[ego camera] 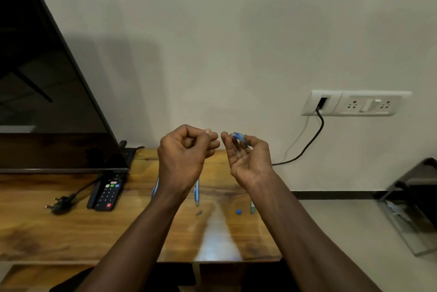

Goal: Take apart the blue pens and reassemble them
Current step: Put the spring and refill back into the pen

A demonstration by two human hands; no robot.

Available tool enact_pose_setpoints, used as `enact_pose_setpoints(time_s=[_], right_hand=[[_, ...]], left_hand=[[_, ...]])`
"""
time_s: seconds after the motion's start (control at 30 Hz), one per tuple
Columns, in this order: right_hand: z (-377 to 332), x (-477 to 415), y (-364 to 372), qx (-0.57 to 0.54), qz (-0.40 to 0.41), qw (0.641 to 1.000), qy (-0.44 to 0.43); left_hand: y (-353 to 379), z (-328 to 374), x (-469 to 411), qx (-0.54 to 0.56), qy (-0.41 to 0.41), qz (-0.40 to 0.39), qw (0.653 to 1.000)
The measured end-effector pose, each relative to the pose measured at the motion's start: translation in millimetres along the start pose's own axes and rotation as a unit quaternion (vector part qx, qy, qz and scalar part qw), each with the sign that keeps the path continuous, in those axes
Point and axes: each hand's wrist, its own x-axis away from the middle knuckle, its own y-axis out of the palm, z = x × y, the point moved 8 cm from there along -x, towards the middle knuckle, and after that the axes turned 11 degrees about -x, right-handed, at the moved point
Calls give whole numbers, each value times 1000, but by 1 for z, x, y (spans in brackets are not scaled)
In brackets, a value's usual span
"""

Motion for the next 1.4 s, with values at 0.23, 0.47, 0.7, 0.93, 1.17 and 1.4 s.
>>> enact_pose_setpoints(time_s=[0.23, 0.47, 0.7, 0.93, 1.17, 1.4], right_hand=[[-4, 2, 4, 20, -20, 1000, 1], [-3, 0, 3, 35, -25, 999, -23], [-4, -1, 2, 47, -26, 998, -45], [-5, 4, 4, 77, -33, 994, -64], [-7, 6, 5, 92, -36, 992, -76], [-10, 8, 8, 113, -47, 986, -114]], left_hand=[[5, -3, 3, -1, -9, -4, 1000], [8, 0, 3, -9, 5, 9, 1000], [6, -1, 3, -19, 7, 11, 1000], [5, -4, 4, -20, 8, 11, 1000], [5, -1, 5, -27, 23, 24, 999], [5, 0, 7, -36, 38, 40, 998]])
